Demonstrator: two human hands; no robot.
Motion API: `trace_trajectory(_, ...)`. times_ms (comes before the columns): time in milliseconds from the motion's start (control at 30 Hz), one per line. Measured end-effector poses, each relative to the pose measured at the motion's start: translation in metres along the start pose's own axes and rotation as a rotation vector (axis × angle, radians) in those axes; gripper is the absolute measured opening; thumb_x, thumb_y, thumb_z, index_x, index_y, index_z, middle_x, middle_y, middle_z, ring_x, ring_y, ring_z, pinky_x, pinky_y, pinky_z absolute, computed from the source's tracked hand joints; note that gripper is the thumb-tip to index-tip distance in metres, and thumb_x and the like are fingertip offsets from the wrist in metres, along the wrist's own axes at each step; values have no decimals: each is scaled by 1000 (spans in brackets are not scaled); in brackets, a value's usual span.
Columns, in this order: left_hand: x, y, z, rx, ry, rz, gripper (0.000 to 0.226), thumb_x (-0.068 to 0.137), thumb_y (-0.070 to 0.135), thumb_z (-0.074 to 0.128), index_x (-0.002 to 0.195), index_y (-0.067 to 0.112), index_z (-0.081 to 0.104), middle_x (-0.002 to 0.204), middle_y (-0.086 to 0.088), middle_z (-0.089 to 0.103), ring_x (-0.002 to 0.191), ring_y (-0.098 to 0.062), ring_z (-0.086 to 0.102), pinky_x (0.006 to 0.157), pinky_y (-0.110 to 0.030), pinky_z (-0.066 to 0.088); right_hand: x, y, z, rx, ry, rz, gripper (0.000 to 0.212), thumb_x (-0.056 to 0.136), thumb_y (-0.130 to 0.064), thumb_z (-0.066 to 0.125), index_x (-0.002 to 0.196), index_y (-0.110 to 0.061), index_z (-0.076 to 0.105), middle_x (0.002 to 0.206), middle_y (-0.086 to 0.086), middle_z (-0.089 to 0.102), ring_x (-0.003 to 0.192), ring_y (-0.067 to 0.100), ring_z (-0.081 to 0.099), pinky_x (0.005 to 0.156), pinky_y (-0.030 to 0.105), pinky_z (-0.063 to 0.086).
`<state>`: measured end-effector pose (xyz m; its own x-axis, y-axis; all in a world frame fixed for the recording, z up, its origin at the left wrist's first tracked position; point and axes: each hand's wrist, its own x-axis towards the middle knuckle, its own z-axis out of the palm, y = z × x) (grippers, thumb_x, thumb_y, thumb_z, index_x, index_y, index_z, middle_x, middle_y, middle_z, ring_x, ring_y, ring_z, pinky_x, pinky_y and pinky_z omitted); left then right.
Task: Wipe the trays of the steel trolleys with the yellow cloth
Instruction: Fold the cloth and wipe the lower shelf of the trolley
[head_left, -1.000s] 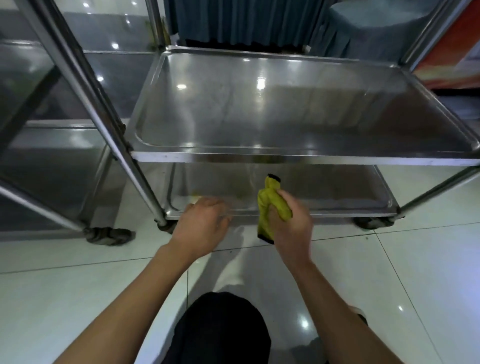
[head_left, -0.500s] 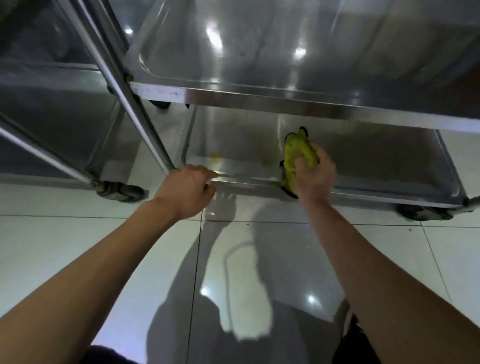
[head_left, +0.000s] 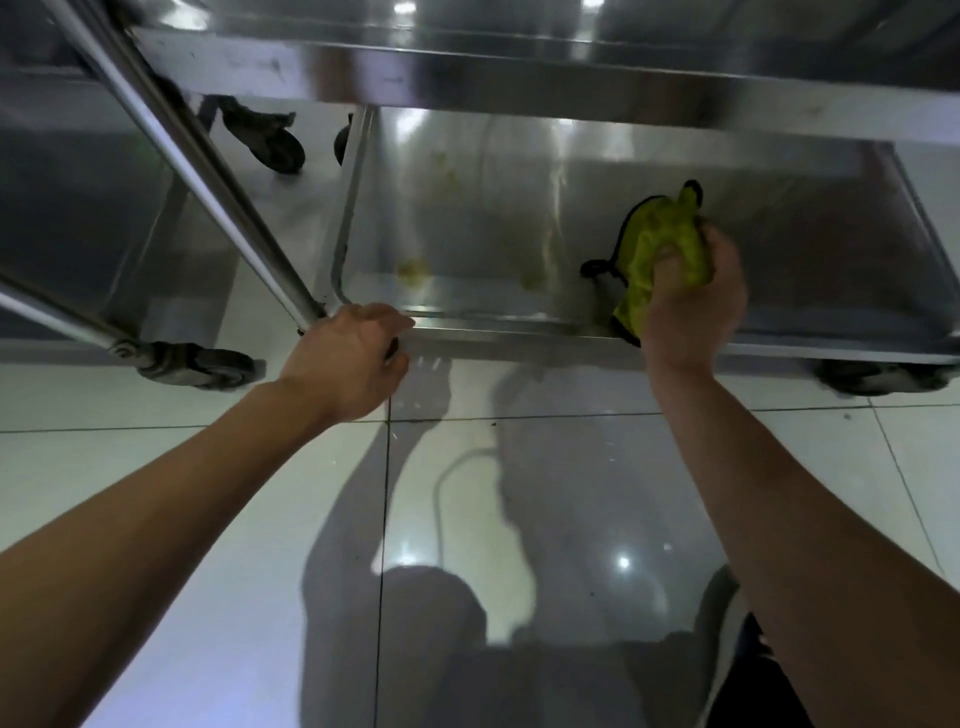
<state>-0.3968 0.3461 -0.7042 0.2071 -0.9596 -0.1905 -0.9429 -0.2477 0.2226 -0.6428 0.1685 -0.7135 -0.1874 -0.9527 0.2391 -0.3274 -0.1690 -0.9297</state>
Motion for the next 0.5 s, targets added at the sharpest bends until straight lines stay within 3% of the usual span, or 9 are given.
trace_trajectory(67, 2, -7, 5, -6, 16, -25, 39, 98, 31, 53, 135, 21, 57, 128, -2, 60, 118, -30, 56, 94, -50, 51, 6, 6, 1, -29, -6, -56, 44, 87, -14, 56, 130, -13, 63, 114, -7, 66, 98, -6, 59, 88, 9, 47)
trace_trajectory(133, 4, -13, 9, 11, 14, -50, 40, 98, 32, 52, 136, 21, 56, 129, -3, 59, 121, -31, 54, 97, -50, 49, 8, 14, 7, -64, -63, -100, 45, 89, -14, 55, 133, -11, 61, 119, 0, 67, 106, 7, 62, 96, 23, 51)
trace_trajectory(233, 2, -20, 14, 31, 8, -60, 37, 96, 30, 50, 131, 19, 57, 125, -5, 59, 121, -31, 52, 96, -51, 49, -4, 33, 21, -253, -325, -152, 41, 97, -27, 51, 137, -21, 57, 124, 5, 64, 112, 24, 59, 97, 47, 49)
trace_trajectory(300, 2, -22, 19, 58, 11, -57, 41, 96, 31, 51, 135, 19, 55, 134, -6, 57, 128, -31, 49, 101, -52, 47, -14, 49, 30, -539, -511, -163, 41, 100, -35, 44, 141, -34, 50, 140, 0, 53, 130, 24, 47, 109, 59, 33)
trace_trajectory(400, 9, -26, 27, 105, 2, -60, 48, 97, 35, 51, 143, 21, 48, 147, -7, 48, 139, -31, 39, 108, -52, 42, -19, 69, 35, -882, -580, -251, 46, 102, -41, 36, 148, -41, 35, 164, 2, 20, 152, 26, 10, 113, 70, 2)
trace_trajectory(500, 15, -28, 37, 164, 7, -87, 54, 97, 39, 51, 148, 24, 42, 154, -10, 38, 144, -35, 32, 110, -55, 39, -22, 76, 40, -877, -561, -226, 50, 99, -47, 35, 149, -45, 31, 165, 3, 14, 153, 31, 1, 116, 67, 6)
